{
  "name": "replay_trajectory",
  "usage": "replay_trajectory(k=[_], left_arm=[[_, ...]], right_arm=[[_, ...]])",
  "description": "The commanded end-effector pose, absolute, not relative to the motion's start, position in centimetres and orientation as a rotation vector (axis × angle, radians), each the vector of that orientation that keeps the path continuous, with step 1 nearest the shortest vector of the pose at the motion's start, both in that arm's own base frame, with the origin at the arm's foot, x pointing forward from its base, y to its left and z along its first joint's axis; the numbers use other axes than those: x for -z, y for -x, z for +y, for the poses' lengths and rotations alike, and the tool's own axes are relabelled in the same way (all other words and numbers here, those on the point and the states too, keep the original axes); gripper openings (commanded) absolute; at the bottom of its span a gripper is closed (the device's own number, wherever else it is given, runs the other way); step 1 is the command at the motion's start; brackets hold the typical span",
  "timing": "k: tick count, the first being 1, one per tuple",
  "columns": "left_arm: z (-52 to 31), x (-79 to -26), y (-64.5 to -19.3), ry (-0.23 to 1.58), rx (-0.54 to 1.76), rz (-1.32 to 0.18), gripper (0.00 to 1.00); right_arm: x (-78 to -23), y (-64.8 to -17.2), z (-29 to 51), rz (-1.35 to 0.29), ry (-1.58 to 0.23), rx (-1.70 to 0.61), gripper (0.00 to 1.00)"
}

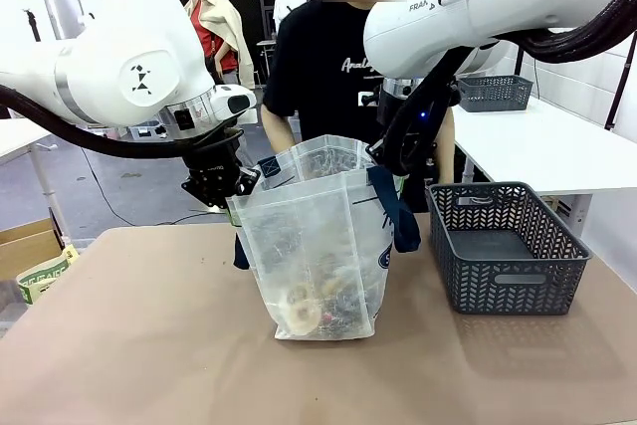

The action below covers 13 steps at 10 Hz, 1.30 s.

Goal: Transfer purchased items from the store into the shopping bag.
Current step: Move the Reusable shopping bag to the right side of the table.

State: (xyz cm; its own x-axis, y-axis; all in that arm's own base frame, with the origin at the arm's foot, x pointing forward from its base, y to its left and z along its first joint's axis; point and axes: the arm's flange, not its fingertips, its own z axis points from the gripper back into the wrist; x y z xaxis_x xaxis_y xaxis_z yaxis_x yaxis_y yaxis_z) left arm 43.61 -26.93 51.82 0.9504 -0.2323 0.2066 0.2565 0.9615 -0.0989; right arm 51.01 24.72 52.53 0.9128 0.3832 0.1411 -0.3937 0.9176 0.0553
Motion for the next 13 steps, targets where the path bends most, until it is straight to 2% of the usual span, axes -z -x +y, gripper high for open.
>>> replay_trajectory(k=[1,13], left_arm=[[-26.50,-51.82,-43.29,0.117,0.238,-0.197,0.00],[-26.50,-51.82,-43.29,0.117,0.238,-0.197,0.00]], right_arm=[[-52.51,-51.16,24.45,-0.129,-0.083,-0.398,0.00],[-52.51,-51.16,24.45,-0.129,-0.083,-0.398,0.00]])
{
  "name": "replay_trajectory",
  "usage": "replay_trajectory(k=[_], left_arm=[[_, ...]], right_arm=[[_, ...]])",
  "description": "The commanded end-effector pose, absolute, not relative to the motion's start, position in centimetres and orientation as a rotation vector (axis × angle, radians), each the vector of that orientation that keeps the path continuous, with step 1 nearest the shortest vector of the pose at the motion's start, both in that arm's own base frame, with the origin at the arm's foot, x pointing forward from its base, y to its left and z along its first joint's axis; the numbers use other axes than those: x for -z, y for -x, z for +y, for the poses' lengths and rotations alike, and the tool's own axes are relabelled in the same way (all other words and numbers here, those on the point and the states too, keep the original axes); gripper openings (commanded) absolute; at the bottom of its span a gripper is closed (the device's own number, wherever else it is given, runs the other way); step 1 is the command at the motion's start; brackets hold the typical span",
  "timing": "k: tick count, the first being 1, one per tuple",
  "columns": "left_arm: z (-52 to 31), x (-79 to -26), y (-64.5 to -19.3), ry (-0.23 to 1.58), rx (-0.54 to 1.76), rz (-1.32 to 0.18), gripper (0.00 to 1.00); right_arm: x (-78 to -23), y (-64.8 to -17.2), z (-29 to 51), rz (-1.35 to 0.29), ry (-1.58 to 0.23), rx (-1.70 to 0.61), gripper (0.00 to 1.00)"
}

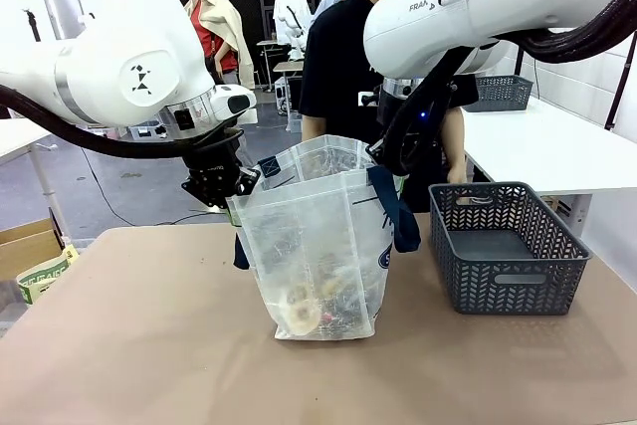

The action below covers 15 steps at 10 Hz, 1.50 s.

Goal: Transfer purchased items from the store into the shopping bag.
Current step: Move the Reusable shopping bag to the right side of the table.

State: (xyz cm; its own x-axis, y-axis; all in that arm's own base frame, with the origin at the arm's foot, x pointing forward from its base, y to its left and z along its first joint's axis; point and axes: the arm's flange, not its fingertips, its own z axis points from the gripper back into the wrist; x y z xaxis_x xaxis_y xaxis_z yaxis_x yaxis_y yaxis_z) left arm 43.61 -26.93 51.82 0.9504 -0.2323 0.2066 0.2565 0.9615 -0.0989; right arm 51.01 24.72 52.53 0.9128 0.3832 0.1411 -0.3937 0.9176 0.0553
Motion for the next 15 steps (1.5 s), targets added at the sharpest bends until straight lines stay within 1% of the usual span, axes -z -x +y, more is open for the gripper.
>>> replay_trajectory(k=[1,7,8,13,15], left_arm=[[-26.5,-51.8,-43.3,0.117,0.238,-0.197,0.00],[-26.9,-51.8,-43.6,0.125,0.249,-0.195,0.00],[-27.6,-52.1,-43.5,0.142,0.245,-0.194,0.00],[-28.9,-52.3,-43.2,0.152,0.269,-0.203,0.00],[-30.2,-52.5,-43.1,0.186,0.300,-0.202,0.00]], right_arm=[[-52.5,-51.2,24.4,-0.129,-0.083,-0.398,0.00],[-52.5,-51.0,24.7,-0.129,-0.083,-0.401,0.00],[-52.7,-50.8,25.6,-0.153,-0.106,-0.382,0.00],[-53.0,-50.6,27.5,-0.169,-0.129,-0.410,0.00],[-53.0,-50.7,28.8,-0.169,-0.174,-0.409,0.00]])
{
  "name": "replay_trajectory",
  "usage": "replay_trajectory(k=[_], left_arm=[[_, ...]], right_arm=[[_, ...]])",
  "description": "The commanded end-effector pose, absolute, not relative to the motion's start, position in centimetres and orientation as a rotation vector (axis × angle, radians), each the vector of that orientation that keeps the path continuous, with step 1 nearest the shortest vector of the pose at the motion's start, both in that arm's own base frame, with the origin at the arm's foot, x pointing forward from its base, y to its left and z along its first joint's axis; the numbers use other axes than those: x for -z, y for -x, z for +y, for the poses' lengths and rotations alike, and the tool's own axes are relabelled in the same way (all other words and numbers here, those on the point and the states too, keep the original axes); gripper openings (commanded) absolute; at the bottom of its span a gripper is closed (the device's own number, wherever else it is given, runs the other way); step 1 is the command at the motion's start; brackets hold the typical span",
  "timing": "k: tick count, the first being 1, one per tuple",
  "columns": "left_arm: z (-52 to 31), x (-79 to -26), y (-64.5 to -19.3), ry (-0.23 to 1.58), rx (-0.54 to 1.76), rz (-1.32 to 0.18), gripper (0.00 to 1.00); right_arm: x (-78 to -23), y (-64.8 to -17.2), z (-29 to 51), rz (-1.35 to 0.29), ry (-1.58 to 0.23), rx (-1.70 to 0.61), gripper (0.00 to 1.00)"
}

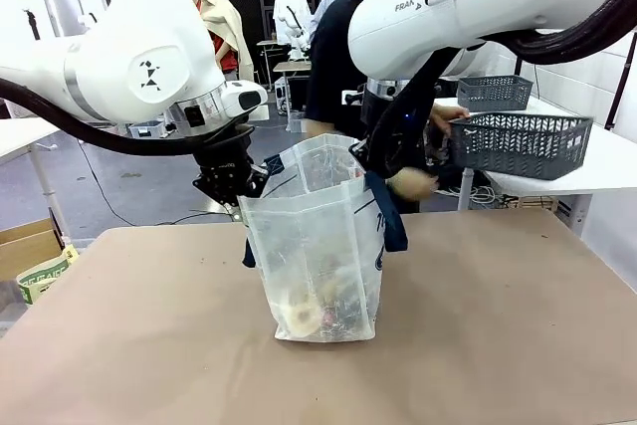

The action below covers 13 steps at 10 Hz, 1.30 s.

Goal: Transfer purchased items from the store into the shopping bag.
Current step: Move the Reusable shopping bag to the right side of the table.

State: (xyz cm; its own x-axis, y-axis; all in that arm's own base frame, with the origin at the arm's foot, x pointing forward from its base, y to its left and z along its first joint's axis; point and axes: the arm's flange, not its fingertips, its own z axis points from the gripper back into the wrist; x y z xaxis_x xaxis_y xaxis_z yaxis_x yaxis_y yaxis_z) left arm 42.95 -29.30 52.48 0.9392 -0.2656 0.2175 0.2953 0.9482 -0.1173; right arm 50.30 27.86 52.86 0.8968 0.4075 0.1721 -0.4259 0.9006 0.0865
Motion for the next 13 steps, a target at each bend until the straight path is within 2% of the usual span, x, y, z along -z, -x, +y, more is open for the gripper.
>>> replay_trajectory(k=[1,4,7,11,13], left_arm=[[-31.0,-52.6,-43.1,0.206,0.307,-0.205,0.00],[-32.5,-52.6,-43.3,0.233,0.332,-0.202,0.00],[-32.7,-52.5,-43.6,0.248,0.263,-0.192,0.00],[-32.8,-52.3,-43.1,0.228,0.303,-0.187,0.00],[-33.6,-52.3,-43.0,0.260,0.319,-0.206,0.00]], right_arm=[[-53.0,-50.7,29.5,-0.179,-0.192,-0.395,0.00],[-52.9,-50.5,31.6,-0.214,-0.263,-0.349,0.00],[-52.9,-50.0,32.3,-0.225,-0.318,-0.288,0.00],[-52.9,-50.2,32.1,-0.203,-0.270,-0.312,0.00],[-52.2,-50.3,32.8,-0.158,-0.320,-0.217,0.00]])
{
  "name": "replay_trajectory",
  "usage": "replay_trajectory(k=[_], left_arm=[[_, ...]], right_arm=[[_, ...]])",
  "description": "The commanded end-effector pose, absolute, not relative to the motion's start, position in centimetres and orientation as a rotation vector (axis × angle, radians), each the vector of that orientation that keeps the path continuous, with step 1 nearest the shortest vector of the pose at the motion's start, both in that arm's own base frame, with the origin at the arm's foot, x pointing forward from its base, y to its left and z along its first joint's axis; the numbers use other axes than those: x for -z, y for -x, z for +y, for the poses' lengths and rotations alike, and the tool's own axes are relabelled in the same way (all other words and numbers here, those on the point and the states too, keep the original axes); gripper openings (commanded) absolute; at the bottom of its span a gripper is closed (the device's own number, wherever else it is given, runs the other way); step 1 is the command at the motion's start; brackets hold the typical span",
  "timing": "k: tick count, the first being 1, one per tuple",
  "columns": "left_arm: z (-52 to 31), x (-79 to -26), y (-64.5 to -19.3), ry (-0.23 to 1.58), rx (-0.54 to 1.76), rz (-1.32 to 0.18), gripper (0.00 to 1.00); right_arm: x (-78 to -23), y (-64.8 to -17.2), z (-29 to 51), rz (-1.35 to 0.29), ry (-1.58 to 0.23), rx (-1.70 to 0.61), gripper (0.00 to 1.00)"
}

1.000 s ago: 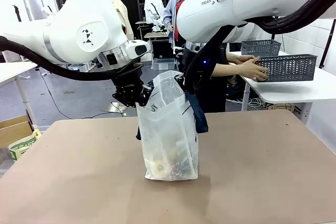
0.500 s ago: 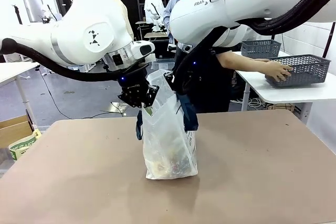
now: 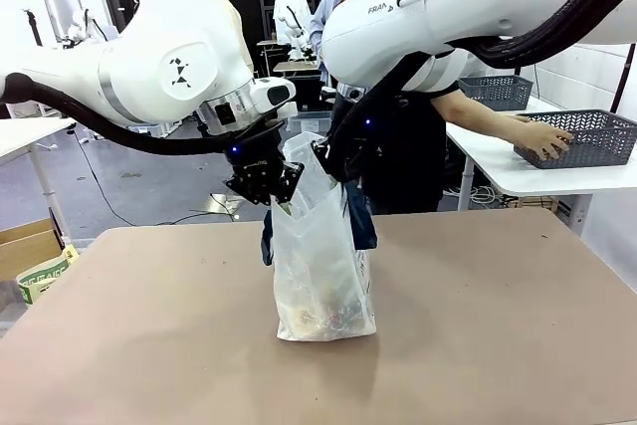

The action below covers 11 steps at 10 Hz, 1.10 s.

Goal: Transfer purchased items from the store into the shopping bag.
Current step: Move the Reusable shopping bag to the right side of the table.

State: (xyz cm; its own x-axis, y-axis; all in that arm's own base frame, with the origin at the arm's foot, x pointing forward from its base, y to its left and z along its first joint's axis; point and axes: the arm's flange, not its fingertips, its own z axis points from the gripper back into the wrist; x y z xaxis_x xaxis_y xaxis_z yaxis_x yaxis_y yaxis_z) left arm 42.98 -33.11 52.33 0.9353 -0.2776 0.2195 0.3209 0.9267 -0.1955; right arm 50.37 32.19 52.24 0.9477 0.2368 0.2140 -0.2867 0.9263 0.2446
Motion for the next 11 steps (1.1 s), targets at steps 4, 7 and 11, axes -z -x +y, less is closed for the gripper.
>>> replay_trajectory(k=[4,7,11], left_arm=[[-34.47,-51.66,-43.68,0.353,0.407,-0.224,0.00],[-34.59,-51.58,-43.75,0.367,0.405,-0.233,0.00],[-34.86,-51.45,-43.63,0.329,0.393,-0.221,0.00]], right_arm=[[-51.47,-50.59,33.37,-0.167,-0.361,-0.154,0.00],[-51.40,-50.62,33.67,-0.172,-0.378,-0.153,0.00],[-51.27,-50.74,33.26,-0.165,-0.336,-0.169,0.00]])
